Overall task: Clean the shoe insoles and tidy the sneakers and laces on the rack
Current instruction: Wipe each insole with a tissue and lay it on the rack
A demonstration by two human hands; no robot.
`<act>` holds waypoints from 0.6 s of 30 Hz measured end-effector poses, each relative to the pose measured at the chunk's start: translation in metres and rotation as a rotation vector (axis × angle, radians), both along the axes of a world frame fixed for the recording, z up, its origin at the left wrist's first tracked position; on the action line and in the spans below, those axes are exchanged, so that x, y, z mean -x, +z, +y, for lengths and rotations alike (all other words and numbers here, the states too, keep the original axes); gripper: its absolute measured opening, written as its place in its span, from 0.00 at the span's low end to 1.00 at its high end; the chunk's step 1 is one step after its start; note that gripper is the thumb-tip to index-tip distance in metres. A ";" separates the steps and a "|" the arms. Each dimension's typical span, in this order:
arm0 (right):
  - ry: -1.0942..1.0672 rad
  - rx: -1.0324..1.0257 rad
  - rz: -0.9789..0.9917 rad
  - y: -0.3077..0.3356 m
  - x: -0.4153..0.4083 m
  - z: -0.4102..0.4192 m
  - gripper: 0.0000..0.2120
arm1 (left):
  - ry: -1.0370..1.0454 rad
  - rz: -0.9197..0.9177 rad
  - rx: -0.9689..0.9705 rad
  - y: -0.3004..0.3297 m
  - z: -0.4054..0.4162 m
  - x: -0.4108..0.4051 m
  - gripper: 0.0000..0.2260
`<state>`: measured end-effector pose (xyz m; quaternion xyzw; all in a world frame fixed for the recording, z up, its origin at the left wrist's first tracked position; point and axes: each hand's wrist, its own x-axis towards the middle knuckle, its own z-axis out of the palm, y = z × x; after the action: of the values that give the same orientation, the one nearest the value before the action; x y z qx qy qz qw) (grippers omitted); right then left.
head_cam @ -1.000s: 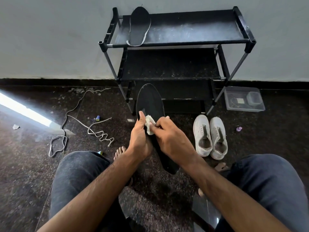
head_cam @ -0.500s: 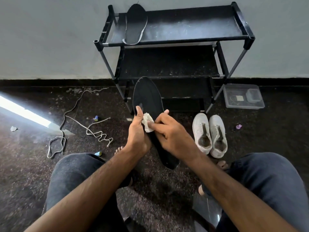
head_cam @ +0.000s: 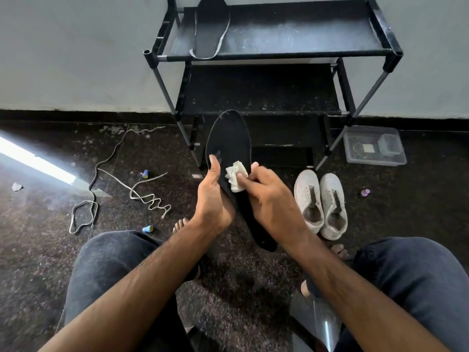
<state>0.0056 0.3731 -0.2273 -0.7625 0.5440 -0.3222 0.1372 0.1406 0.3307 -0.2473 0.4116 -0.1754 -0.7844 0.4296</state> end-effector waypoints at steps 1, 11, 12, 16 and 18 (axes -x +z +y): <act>0.027 -0.010 0.004 -0.005 -0.003 0.001 0.14 | -0.014 0.022 -0.018 -0.001 -0.002 -0.003 0.40; 0.202 -0.334 -0.560 0.021 0.020 -0.007 0.10 | 0.000 0.070 0.051 0.004 -0.004 -0.003 0.37; 0.112 -0.255 -0.564 0.022 0.022 -0.010 0.11 | -0.011 0.061 0.062 0.007 -0.003 -0.001 0.37; 0.056 -0.006 -0.166 0.007 0.003 -0.005 0.12 | -0.010 0.075 0.052 0.005 -0.003 -0.001 0.36; 0.203 -0.086 -0.104 0.001 -0.001 -0.001 0.13 | -0.006 0.064 0.054 -0.001 -0.005 -0.006 0.36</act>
<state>0.0067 0.3721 -0.2263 -0.7892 0.4696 -0.3223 0.2299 0.1462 0.3255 -0.2480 0.3739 -0.1841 -0.7934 0.4437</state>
